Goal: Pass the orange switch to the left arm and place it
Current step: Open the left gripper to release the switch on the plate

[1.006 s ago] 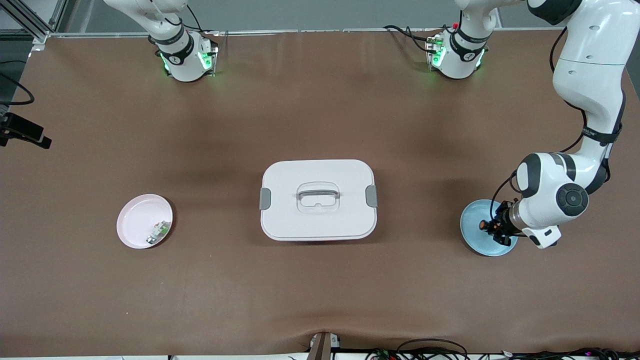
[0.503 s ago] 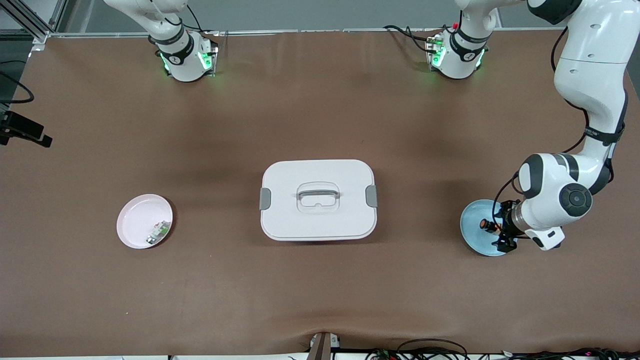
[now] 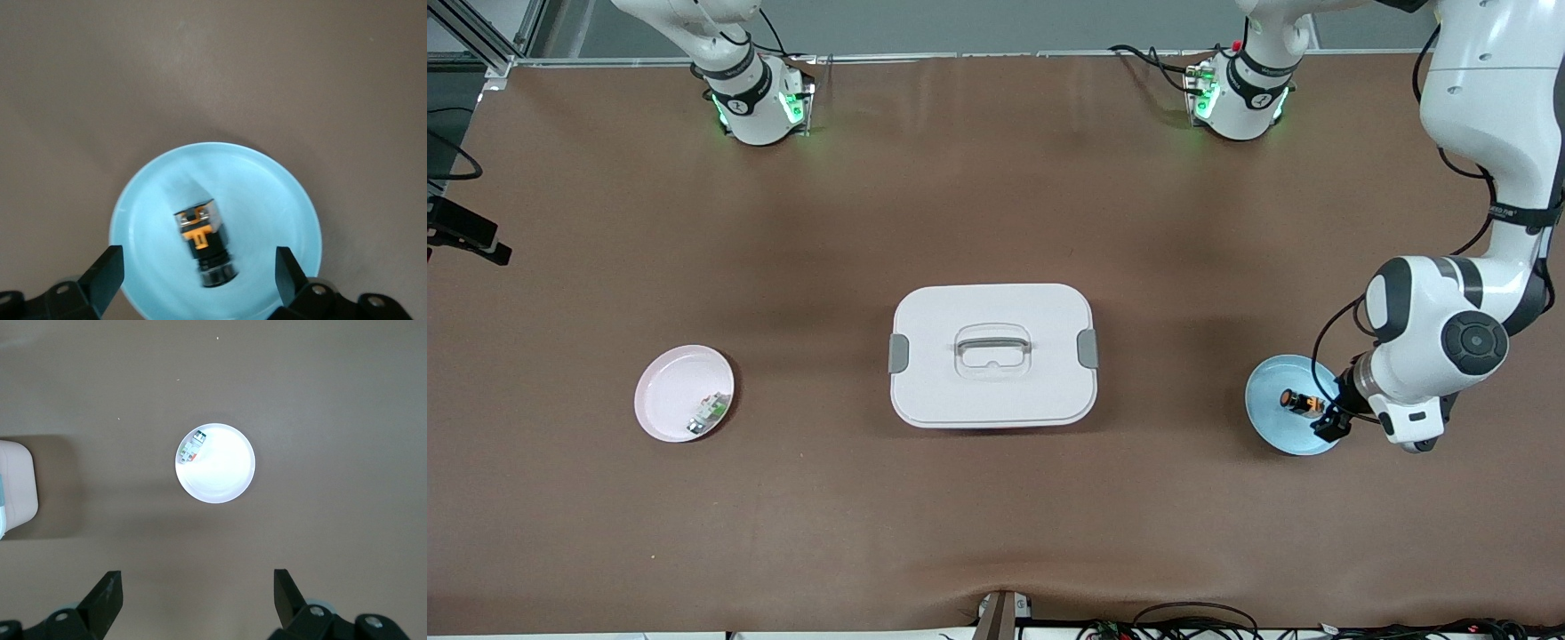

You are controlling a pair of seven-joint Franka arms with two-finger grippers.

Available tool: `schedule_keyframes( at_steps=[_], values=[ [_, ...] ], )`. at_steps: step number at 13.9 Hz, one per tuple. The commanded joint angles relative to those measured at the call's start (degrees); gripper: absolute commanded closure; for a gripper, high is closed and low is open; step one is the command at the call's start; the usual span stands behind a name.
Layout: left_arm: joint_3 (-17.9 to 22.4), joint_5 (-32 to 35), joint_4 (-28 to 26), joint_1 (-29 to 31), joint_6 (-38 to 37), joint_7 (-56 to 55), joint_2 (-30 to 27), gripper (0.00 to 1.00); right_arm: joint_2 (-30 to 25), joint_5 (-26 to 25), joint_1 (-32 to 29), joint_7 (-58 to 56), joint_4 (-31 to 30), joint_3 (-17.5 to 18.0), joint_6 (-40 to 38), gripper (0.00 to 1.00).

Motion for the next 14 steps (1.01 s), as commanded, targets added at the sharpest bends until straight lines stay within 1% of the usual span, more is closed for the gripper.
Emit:
schedule_keyframes(
  at_steps=[1,3,6,8,9,10,11,12,14],
  values=[
    [3.80,-1.79,-4.41,-3.23,-0.87,15.51,-6.74,0.00,-1.04,-0.33,-0.36,-0.92,-0.26,0.21,0.11,0.00],
    [3.62,-1.87,-4.42,-4.36,-2.88,23.97,-8.68,0.00,-1.04,0.19,-0.28,-0.39,-0.26,0.30,0.11,0.00],
    [3.36,-2.66,-4.16,-4.98,-5.35,30.15,-13.07,0.00,-1.04,0.81,-0.63,0.40,-0.35,0.13,0.20,0.00],
    [2.40,-2.66,-2.85,-5.16,-11.30,30.86,-15.80,0.00,-1.13,0.81,-0.54,1.54,-0.35,0.13,-0.15,0.00],
    [2.30,-2.58,-0.05,-4.90,-15.42,32.69,-16.16,0.00,-1.04,0.90,-0.45,3.20,-0.35,0.21,-0.16,0.00],
    [2.30,-2.66,3.46,-4.90,-20.33,37.75,-16.16,0.00,-1.04,0.90,-0.45,3.56,-0.35,0.21,0.02,0.00],
    [2.30,-3.10,5.15,-4.46,-23.08,43.02,-16.42,0.00,-1.04,0.90,-0.45,3.74,-0.35,0.21,0.02,0.00],
    [2.48,-4.67,5.16,-3.85,-24.15,45.77,-17.99,0.00,-1.04,0.81,-0.36,3.57,-0.35,0.21,0.11,0.00],
    [2.48,-5.83,3.68,-2.96,-24.77,46.42,-21.24,0.00,-1.04,0.81,-0.36,3.48,-0.35,0.21,0.11,0.00]
  ],
)
